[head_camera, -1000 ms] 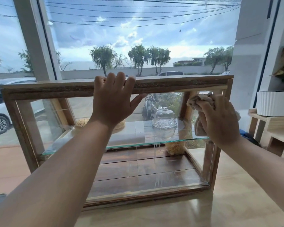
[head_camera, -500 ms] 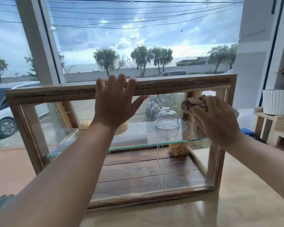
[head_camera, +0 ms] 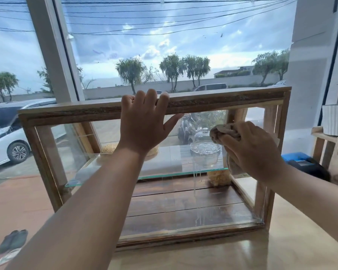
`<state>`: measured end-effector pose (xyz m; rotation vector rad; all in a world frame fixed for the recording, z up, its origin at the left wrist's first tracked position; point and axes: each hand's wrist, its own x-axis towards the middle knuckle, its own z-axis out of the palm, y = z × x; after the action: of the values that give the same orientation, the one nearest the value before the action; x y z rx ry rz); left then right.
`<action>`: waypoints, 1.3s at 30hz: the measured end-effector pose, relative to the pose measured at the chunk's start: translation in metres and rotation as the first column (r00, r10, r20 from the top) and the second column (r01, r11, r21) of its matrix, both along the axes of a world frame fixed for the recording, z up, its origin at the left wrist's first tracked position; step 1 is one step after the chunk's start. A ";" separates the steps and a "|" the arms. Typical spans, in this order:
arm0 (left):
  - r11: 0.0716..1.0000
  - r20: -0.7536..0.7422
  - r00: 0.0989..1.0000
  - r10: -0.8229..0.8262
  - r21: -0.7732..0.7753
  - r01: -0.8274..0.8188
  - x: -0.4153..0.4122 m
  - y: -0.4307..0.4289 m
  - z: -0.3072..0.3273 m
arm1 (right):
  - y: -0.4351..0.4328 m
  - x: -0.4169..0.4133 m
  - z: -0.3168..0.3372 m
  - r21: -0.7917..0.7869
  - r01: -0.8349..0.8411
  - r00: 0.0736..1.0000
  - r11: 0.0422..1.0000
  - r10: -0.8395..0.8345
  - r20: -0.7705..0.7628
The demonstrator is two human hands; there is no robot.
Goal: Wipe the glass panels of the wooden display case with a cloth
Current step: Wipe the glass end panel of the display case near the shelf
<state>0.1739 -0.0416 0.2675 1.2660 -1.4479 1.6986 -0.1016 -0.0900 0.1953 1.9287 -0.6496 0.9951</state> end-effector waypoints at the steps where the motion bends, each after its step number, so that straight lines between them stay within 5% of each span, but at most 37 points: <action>1: 1.000 0.000 1.000 -0.003 0.001 0.003 0.000 0.000 0.000 | 0.002 -0.001 -0.006 0.018 -0.004 1.000 1.000 0.005 -0.029; 8: 1.000 0.007 1.000 0.001 -0.013 -0.001 0.001 0.000 0.000 | 0.008 0.019 0.031 -0.029 -0.024 0.989 0.999 0.028 0.144; 16: 1.000 0.000 1.000 -0.010 -0.006 0.010 0.000 0.000 0.000 | 0.012 0.009 0.002 0.060 -0.020 1.000 0.998 0.020 0.009; 23: 1.000 0.005 1.000 0.004 -0.003 -0.004 0.000 0.000 0.000 | 0.010 0.030 0.030 -0.020 -0.047 0.984 0.999 0.049 0.169; 29: 1.000 0.003 1.000 0.007 0.006 -0.007 0.000 0.001 0.000 | 0.018 0.021 0.002 0.024 -0.048 0.999 0.999 0.048 0.005; 36: 1.000 0.003 1.000 0.012 0.003 -0.012 0.001 0.000 0.000 | 0.000 0.035 0.027 -0.120 -0.015 0.996 0.993 0.025 0.082; 39: 1.000 0.003 1.000 0.011 0.002 -0.011 0.001 -0.001 0.000 | -0.007 0.028 0.005 -0.117 -0.077 0.996 0.990 0.071 -0.052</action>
<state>0.1748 -0.0422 0.2674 1.2755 -1.4475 1.7072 -0.0732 -0.0969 0.2004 1.8767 -0.4839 1.0078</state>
